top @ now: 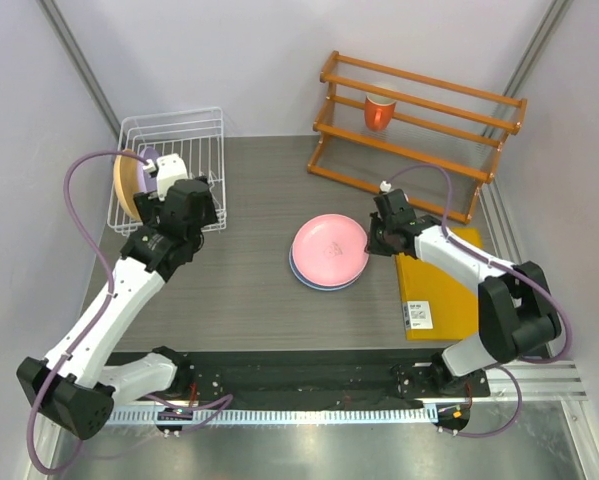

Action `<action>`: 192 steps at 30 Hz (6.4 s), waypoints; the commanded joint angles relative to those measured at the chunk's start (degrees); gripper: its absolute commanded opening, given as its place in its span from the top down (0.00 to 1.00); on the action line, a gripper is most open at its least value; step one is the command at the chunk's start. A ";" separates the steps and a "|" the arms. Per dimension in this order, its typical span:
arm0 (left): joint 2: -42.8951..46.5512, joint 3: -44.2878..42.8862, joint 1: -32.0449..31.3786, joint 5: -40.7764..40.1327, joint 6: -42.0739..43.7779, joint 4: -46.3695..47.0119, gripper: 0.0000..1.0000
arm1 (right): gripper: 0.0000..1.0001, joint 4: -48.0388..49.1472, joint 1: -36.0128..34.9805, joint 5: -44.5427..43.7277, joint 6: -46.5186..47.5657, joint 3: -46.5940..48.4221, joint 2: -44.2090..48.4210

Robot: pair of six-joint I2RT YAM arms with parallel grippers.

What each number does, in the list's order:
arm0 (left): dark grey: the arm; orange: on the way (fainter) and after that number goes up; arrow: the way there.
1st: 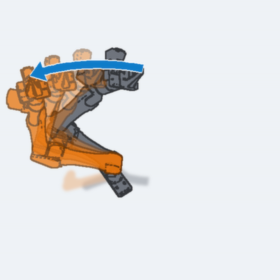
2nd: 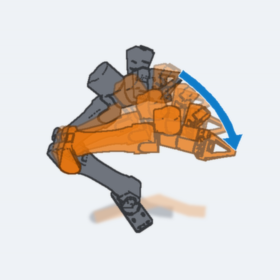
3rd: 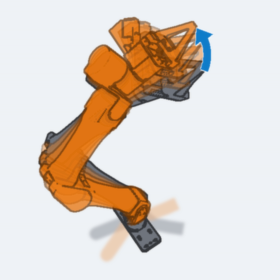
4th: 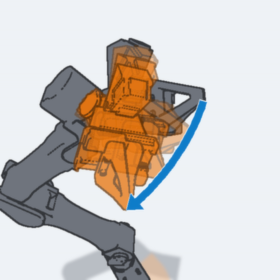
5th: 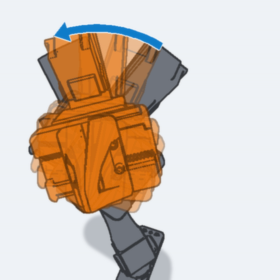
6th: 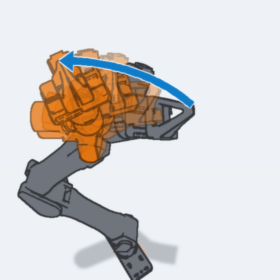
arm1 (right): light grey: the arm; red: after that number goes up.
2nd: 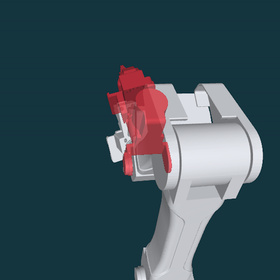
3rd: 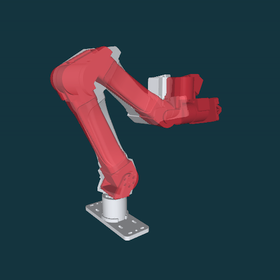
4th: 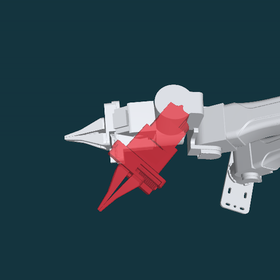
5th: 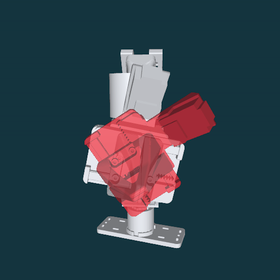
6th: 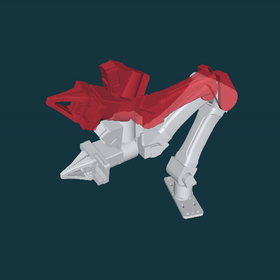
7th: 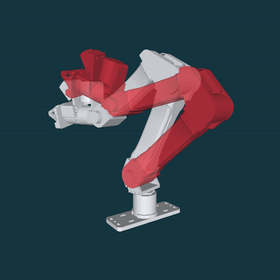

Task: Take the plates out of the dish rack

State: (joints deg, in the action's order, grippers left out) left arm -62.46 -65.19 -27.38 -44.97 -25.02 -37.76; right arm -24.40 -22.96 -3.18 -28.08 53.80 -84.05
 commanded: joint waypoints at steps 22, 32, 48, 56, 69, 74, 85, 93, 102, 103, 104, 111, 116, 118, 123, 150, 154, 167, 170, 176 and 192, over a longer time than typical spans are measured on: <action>-19.96 -3.62 19.28 -2.67 12.71 18.51 0.01 | 0.36 0.42 0.81 -1.48 0.92 -2.74 16.11; -33.33 -11.01 24.74 1.90 13.42 21.59 0.02 | 0.36 0.15 0.81 -1.48 1.36 -3.44 13.74; -33.18 -11.63 25.62 -2.31 14.38 24.74 1.00 | 0.40 2.08 0.81 -0.95 1.36 -4.49 9.78; -24.39 -8.29 25.09 -9.25 20.70 30.01 1.00 | 0.40 1.99 0.81 0.10 1.01 -5.72 11.63; -18.49 -4.78 24.39 -15.23 28.88 33.80 1.00 | 0.39 -0.73 0.81 0.19 1.09 -6.69 16.90; -17.96 -2.84 24.39 -13.75 27.83 33.89 1.00 | 0.39 -1.52 0.81 -0.42 1.09 -7.39 18.39; -23.14 -1.44 23.16 -13.65 25.72 30.99 1.00 | 0.39 -1.70 0.81 -0.60 1.18 -7.66 17.69; -29.73 -1.52 18.24 -19.01 25.98 30.81 1.00 | 0.38 -1.96 0.81 -1.21 1.09 -8.27 18.66; -30.10 -3.54 15.51 -27.01 29.32 30.64 1.00 | 0.38 -2.75 0.90 -1.74 1.18 -8.80 20.59; -29.66 -3.80 15.42 -27.19 29.67 30.64 1.00 | 0.38 -2.84 0.81 -1.83 1.27 -8.80 20.77; -28.44 -4.24 15.51 -27.36 30.37 30.73 1.00 | 0.38 -2.93 0.81 -1.83 1.36 -8.71 21.03; -23.42 -9.69 15.42 -28.59 37.66 31.25 1.00 | 0.38 -4.34 0.81 -1.30 1.53 -6.52 22.78; -19.12 -12.76 14.64 -27.81 38.03 27.31 1.00 | 0.36 -5.83 0.81 0.45 2.06 -4.59 25.69; -16.13 -16.36 13.15 -20.65 28.79 15.05 1.00 | 0.34 -5.92 0.81 2.30 2.15 -3.36 27.00; -10.15 -22.71 12.61 13.81 8.25 -6.88 1.00 | 0.33 -4.26 0.81 11.07 0.75 1.47 26.05; 1.02 1.29 -4.70 41.81 -17.26 4.36 1.00 | 0.28 11.75 -10.44 12.15 -6.20 3.68 15.06; 0.23 1.29 -6.72 40.05 -17.52 4.27 1.00 | 0.44 11.40 -10.70 11.44 -5.41 3.94 13.30; 3.57 -0.90 -8.13 25.04 -13.40 -2.22 0.17 | 0.99 1.66 -10.61 -1.38 -3.92 3.94 16.64; 6.10 -2.22 -8.13 18.01 -11.20 -5.30 0.01 | 0.99 -1.16 -10.53 -3.76 -3.48 3.51 15.41; 12.52 -1.44 -8.04 6.49 -7.42 -7.42 0.00 | 0.99 -3.19 -7.64 -4.12 -4.53 1.31 11.72; 17.99 2.17 -8.04 -12.85 1.02 -6.19 0.01 | 0.99 2.60 2.39 14.86 -2.77 -1.15 3.63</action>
State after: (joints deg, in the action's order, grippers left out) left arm -43.03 -63.64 -35.40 -50.76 -26.96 -44.95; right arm -26.85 -20.78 4.97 -31.29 52.38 -79.66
